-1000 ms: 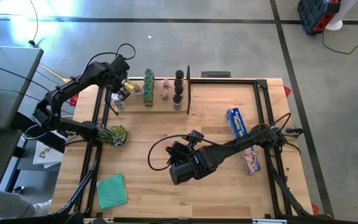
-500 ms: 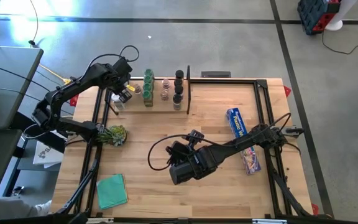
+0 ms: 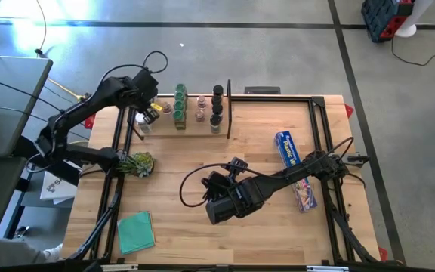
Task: Shelf spices
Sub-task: Adjust the white lid seasoning bottles on the shelf
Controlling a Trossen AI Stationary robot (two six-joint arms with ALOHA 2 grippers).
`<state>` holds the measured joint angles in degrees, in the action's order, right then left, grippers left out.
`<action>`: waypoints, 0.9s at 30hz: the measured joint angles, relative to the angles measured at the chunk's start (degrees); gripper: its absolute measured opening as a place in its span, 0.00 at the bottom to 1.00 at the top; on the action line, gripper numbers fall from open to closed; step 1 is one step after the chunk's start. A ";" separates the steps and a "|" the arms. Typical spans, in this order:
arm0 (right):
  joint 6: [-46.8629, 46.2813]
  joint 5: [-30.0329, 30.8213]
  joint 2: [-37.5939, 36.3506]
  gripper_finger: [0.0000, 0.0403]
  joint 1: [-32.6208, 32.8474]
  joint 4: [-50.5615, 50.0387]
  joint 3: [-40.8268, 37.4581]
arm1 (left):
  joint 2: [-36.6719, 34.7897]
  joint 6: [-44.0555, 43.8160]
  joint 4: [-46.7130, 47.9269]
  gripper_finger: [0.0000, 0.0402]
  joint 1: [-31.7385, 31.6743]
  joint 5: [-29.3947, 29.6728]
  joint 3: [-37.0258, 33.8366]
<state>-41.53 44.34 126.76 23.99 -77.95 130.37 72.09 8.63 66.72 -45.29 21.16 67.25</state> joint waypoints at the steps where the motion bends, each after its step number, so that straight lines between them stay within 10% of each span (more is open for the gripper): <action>1: 0.00 0.00 0.00 0.81 -0.03 0.00 0.00 | -0.85 -0.15 0.04 0.00 0.68 -0.89 0.76; 15: 6.73 -0.52 2.15 0.81 -0.66 5.39 -0.02 | -21.92 -15.18 -0.28 0.00 20.49 -6.78 0.47; 27: 15.05 -5.61 3.34 0.81 -1.51 16.07 -0.02 | -17.43 -21.54 1.33 0.00 15.62 10.02 -2.69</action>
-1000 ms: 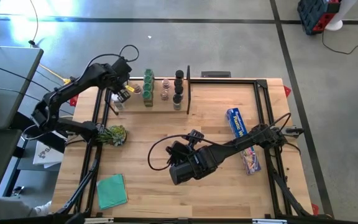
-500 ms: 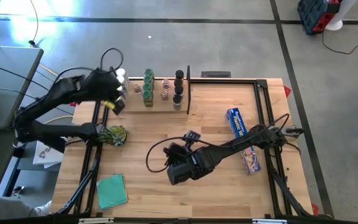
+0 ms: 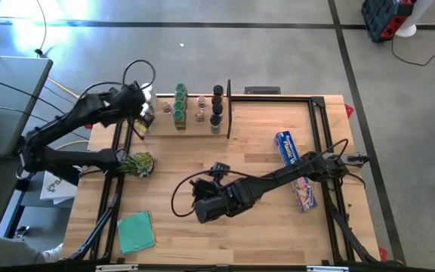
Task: Shelf spices
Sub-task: Adjust the white lid seasoning bottles on the shelf
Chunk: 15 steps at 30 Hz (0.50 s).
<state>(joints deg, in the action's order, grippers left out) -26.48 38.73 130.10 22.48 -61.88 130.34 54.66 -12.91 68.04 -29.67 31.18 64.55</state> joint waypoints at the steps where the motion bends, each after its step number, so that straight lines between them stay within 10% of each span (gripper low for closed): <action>1: -0.01 -0.01 0.00 0.81 0.00 -0.01 0.00 | 1.62 -0.64 -0.14 0.00 -1.05 0.89 0.00; 15: 0.93 -1.27 0.04 0.81 0.07 -0.40 0.00 | 19.66 -2.54 -0.19 0.16 -14.44 -4.53 0.00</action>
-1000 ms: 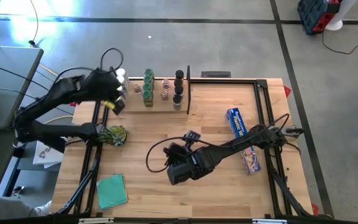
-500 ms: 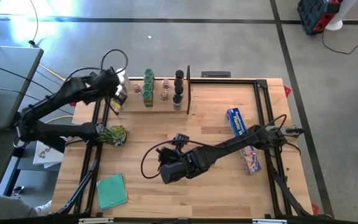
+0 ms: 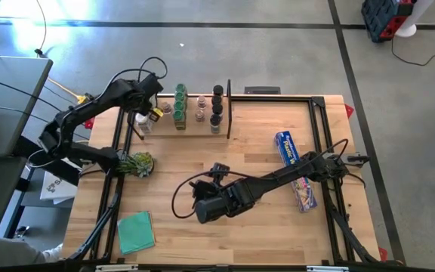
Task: Shelf spices
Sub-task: Adjust the white lid seasoning bottles on the shelf
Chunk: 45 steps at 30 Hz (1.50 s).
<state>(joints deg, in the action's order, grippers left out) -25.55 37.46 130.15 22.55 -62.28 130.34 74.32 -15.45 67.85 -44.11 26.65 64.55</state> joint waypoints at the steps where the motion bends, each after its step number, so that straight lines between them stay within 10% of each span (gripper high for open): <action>1: 0.04 -0.05 0.00 0.81 -0.02 0.01 0.00 | 0.09 -0.01 -0.45 0.16 -0.47 -0.02 0.00; 45: -1.18 -0.46 0.00 0.81 0.11 -0.94 0.02 | 1.66 0.99 -4.77 0.16 -2.63 -2.24 -0.06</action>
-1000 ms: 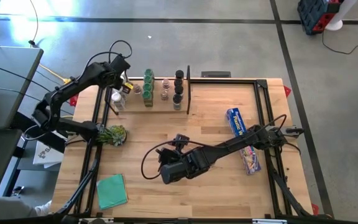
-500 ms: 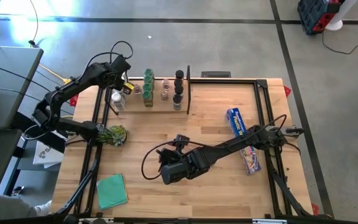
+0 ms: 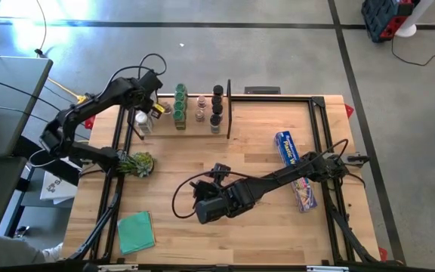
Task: Shelf spices
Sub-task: Adjust the white lid seasoning bottles on the shelf
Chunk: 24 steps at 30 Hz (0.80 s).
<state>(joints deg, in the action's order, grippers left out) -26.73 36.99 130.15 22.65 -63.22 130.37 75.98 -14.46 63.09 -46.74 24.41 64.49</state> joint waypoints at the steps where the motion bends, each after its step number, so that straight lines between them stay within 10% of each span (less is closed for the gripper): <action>1: -0.02 0.00 0.00 0.81 0.00 -0.03 0.00 | -0.39 0.06 0.37 0.16 0.37 -0.39 -0.04; 24: -0.40 0.02 0.02 0.81 -0.13 -0.42 0.00 | -5.33 -0.86 4.80 0.14 5.13 -6.80 -0.07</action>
<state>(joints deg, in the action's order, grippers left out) -27.13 37.01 130.17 22.52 -63.64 130.37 70.65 -15.32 67.89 -41.60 17.62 64.42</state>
